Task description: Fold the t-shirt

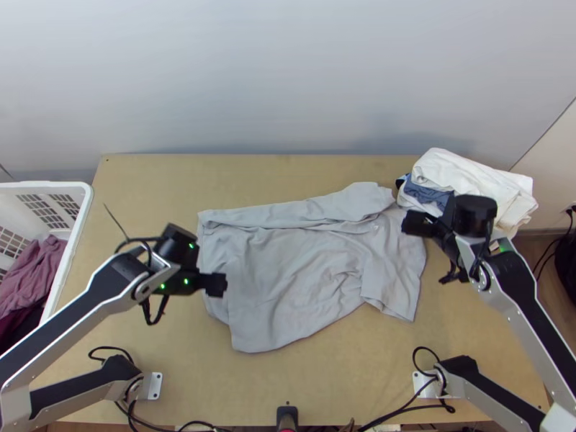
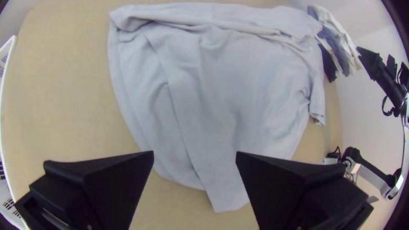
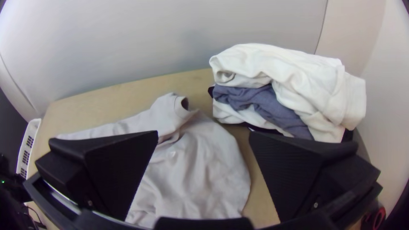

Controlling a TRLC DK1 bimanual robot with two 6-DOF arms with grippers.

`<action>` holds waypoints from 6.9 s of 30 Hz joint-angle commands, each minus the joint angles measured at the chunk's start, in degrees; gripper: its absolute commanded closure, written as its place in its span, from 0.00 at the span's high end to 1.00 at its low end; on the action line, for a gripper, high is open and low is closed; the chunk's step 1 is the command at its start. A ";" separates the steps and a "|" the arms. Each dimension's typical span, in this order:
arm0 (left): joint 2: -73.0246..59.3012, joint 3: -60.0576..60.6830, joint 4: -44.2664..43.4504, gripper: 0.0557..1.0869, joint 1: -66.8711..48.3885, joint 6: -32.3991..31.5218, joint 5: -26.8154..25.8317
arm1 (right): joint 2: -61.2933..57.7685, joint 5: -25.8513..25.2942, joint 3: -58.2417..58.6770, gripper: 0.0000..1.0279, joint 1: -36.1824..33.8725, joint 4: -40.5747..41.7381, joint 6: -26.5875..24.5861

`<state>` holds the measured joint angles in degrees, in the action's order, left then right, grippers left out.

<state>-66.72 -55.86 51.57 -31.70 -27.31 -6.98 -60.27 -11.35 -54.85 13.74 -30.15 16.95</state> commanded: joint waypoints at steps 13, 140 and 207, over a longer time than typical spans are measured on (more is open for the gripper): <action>-9.22 8.31 -9.21 0.87 -13.38 -5.91 -4.88 | 9.56 0.28 7.48 0.97 2.26 -5.71 0.45; 14.42 -70.53 12.94 0.04 23.88 19.14 17.71 | 19.40 -5.52 -51.67 0.03 2.52 -13.18 -35.93; -40.68 -24.30 -47.35 0.82 32.49 9.29 14.28 | -57.77 -0.16 -42.18 0.86 -0.82 21.71 -7.46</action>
<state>-105.45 -76.97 -2.24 1.63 -14.59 8.67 -117.93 -12.64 -95.57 11.53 -5.72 8.80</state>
